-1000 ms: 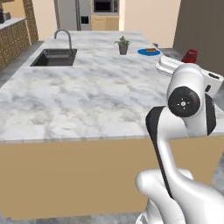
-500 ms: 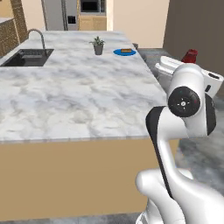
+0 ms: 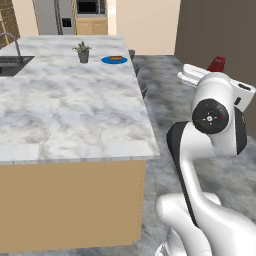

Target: Move the hot dog bun to the plate on the dining table and place the condiment next to that plate. Then navigate to the fridge and take the sausage and place it on the plate as well.

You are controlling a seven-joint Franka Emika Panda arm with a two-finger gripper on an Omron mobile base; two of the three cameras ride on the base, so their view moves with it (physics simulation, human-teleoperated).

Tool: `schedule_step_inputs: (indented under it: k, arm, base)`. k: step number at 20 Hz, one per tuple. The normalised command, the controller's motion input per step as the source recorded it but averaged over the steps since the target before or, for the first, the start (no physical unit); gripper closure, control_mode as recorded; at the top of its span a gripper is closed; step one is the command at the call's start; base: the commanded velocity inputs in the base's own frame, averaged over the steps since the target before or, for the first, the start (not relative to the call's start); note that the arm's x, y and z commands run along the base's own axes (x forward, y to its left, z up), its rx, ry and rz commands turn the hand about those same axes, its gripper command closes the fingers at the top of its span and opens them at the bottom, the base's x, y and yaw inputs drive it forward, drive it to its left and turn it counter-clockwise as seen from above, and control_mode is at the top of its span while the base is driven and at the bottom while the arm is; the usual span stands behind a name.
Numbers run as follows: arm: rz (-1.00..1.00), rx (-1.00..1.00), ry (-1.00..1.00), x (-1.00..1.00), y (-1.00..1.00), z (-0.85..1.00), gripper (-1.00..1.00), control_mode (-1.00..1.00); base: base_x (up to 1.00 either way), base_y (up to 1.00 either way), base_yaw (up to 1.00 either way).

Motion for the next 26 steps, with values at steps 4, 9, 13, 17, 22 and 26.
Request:
schedule_step_inputs:
  k: [4, 9, 13, 17, 22, 26]
  arm:
    - [0.00, 0.00, 0.00, 0.00, 0.00, 0.00, 1.00, 1.00]
    - [0.00, 0.00, 0.00, 0.00, 0.00, 0.00, 1.00, 1.00]
    - [0.00, 0.00, 0.00, 0.00, 0.00, 0.00, 1.00, 1.00]
    - [0.00, 0.00, 0.00, 0.00, 0.00, 0.00, 1.00, 1.00]
    - [0.00, 0.00, 0.00, 0.00, 0.00, 0.00, 1.00, 1.00]
    - [0.00, 0.00, 0.00, 0.00, 0.00, 0.00, 1.00, 1.00]
  base:
    - [0.26, -1.00, 0.00]
    - [0.60, -1.00, 0.11]
    - [0.83, -0.87, 0.28]
    - [0.87, -0.71, 0.37]
    - [0.89, -0.66, 0.40]
    - [0.83, -0.72, 0.37]
